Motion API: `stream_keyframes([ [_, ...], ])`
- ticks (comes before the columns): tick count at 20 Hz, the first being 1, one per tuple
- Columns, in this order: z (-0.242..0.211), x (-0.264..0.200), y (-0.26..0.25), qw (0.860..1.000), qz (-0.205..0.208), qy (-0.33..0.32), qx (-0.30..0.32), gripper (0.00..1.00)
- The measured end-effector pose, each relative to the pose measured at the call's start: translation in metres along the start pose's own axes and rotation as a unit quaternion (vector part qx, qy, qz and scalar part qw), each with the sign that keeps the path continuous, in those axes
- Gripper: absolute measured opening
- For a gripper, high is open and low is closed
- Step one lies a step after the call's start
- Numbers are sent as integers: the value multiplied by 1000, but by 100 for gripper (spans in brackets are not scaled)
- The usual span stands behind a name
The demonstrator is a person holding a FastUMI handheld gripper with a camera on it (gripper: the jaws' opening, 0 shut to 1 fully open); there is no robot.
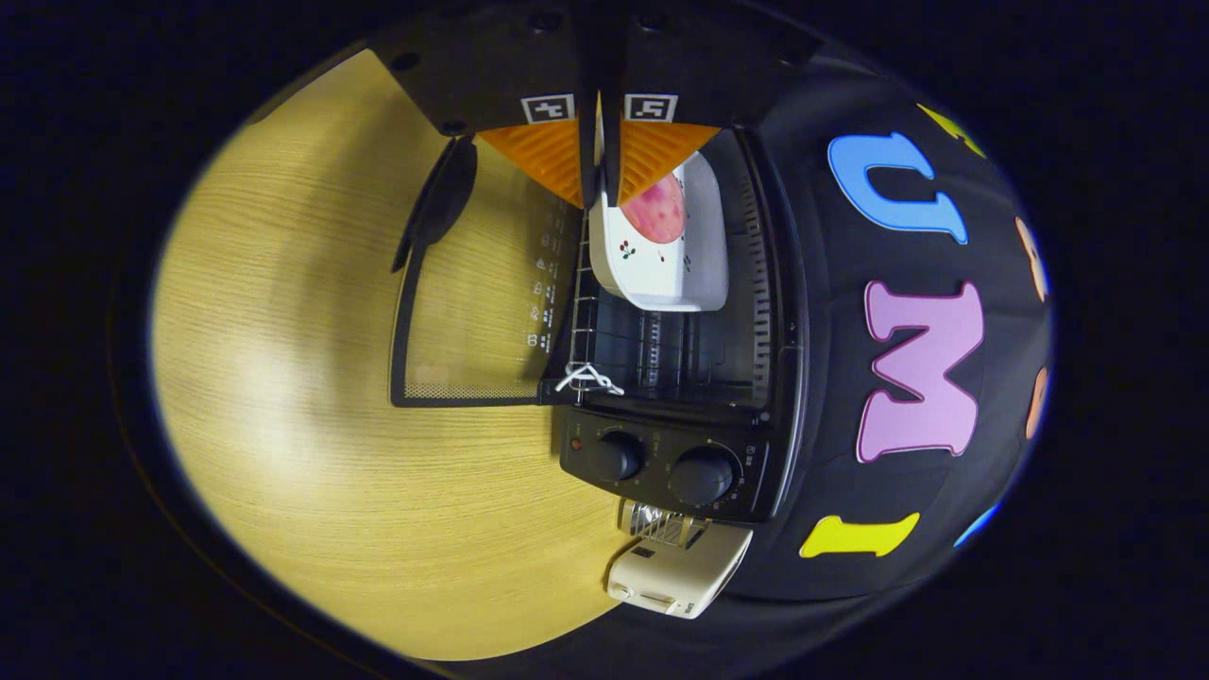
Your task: Open the toaster oven, put the food inside, and close the toaster oven door.
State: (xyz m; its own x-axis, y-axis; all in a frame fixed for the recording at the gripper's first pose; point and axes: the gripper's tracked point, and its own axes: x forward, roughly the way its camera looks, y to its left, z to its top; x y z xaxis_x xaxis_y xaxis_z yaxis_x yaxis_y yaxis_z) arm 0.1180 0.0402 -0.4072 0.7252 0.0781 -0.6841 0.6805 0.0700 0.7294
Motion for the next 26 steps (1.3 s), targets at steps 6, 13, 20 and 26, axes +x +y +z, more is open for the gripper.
stream_keyframes([
  [6,13,40,15,998,11,-48,48,5],
  [13,3,72,25,996,19,-50,67,5],
  [20,-10,59,38,996,64,-2,68,46],
  [26,-19,17,31,998,55,32,25,98],
])
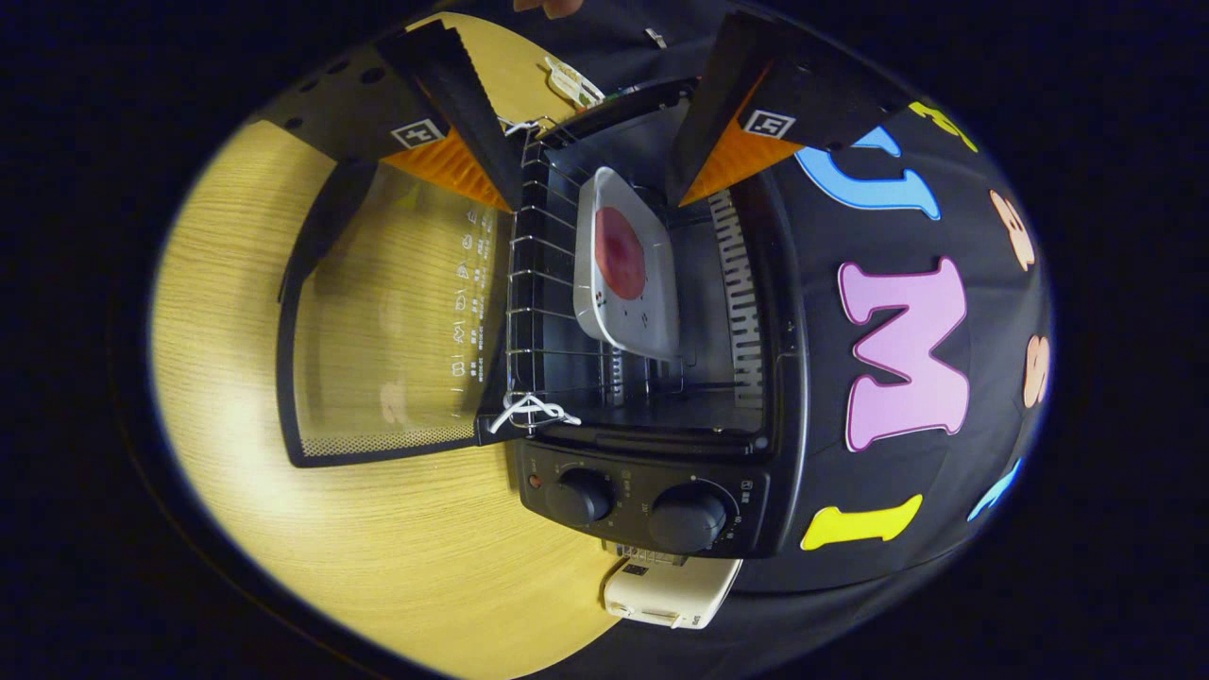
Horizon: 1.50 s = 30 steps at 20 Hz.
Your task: Open the toaster oven, put the food inside, and close the toaster oven door.
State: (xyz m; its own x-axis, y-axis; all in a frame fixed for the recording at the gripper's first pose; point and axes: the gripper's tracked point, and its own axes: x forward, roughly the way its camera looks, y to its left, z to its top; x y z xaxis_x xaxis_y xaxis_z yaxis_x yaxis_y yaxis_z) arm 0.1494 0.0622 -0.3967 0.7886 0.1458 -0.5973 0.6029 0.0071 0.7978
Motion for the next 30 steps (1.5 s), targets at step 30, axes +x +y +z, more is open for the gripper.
stream_keyframes([
  [30,-4,-69,-156,671,-214,99,-703,100],
])
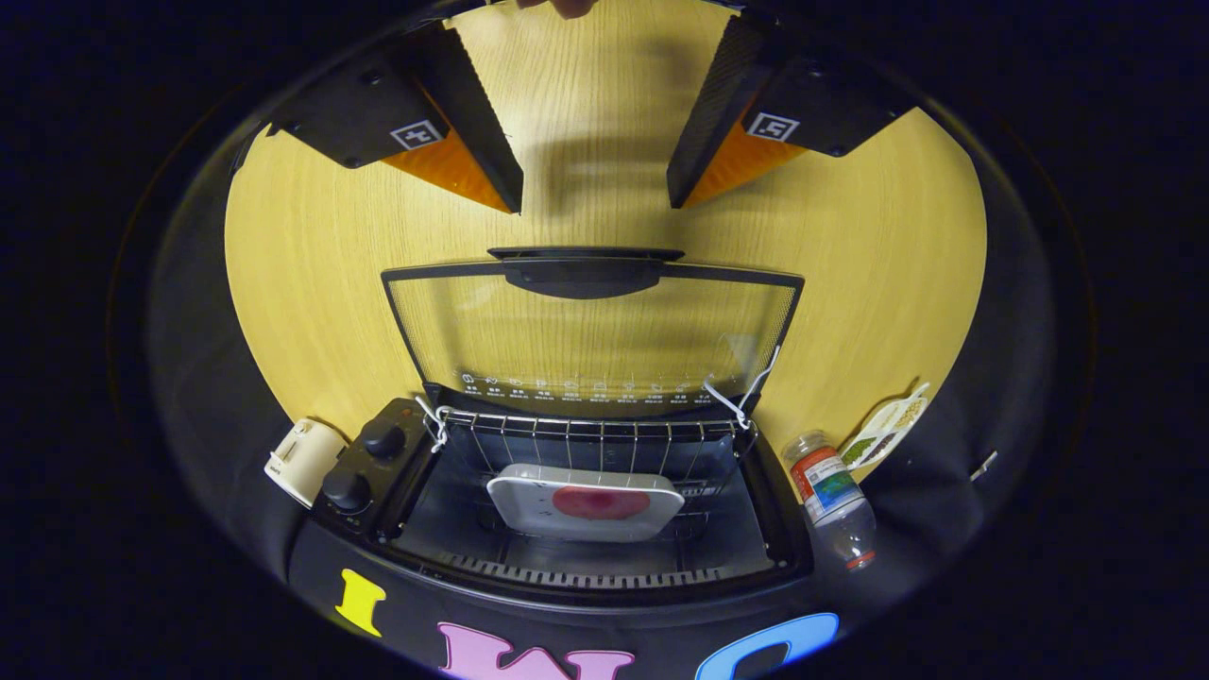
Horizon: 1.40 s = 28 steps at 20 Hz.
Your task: Open the toaster oven, put the food inside, and close the toaster oven door.
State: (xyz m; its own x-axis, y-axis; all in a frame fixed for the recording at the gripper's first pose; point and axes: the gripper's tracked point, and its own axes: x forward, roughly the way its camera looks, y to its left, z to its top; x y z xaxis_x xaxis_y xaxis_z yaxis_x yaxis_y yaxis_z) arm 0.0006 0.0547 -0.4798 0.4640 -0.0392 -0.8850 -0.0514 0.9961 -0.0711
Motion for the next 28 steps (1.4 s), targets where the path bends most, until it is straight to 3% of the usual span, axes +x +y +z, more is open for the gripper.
stream_keyframes([
  [6,8,28,-10,999,-24,6,20,100],
  [11,13,31,-9,999,-19,9,43,99],
  [20,31,-13,-11,997,-5,-59,43,100],
  [28,79,-58,-15,986,3,-155,62,100],
])
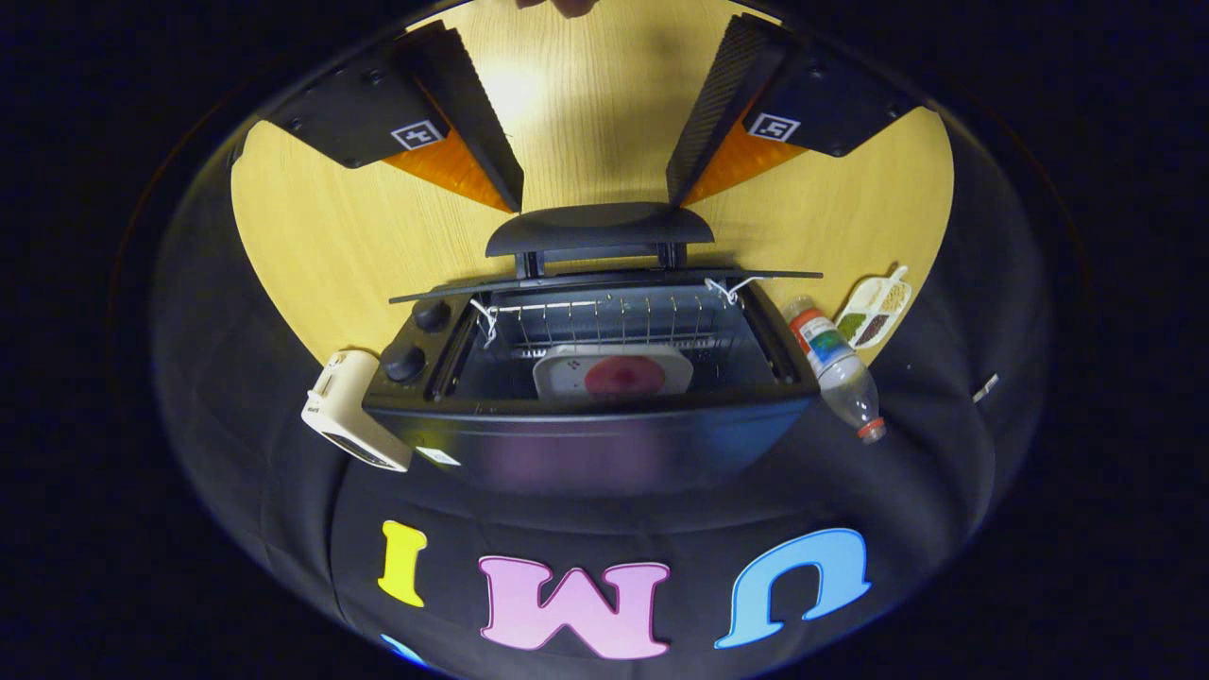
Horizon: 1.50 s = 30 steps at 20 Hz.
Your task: Open the toaster oven, put the food inside, and close the toaster oven door.
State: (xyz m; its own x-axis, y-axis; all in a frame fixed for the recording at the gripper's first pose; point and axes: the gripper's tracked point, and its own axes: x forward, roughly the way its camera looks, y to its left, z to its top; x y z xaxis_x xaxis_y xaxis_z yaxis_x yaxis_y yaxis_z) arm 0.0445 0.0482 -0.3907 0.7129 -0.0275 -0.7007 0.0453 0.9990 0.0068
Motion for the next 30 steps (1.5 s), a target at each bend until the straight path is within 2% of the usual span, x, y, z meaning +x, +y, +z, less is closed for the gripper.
stream_keyframes([
  [8,68,-27,-22,996,-11,-79,34,100],
  [13,119,-82,-43,987,-18,-161,22,100],
  [17,177,-147,-57,969,-16,-247,6,100],
  [22,241,-237,-75,937,-16,-348,7,100],
  [28,267,-308,-90,912,-21,-409,-15,99],
  [30,269,-326,-91,908,-18,-419,-14,99],
])
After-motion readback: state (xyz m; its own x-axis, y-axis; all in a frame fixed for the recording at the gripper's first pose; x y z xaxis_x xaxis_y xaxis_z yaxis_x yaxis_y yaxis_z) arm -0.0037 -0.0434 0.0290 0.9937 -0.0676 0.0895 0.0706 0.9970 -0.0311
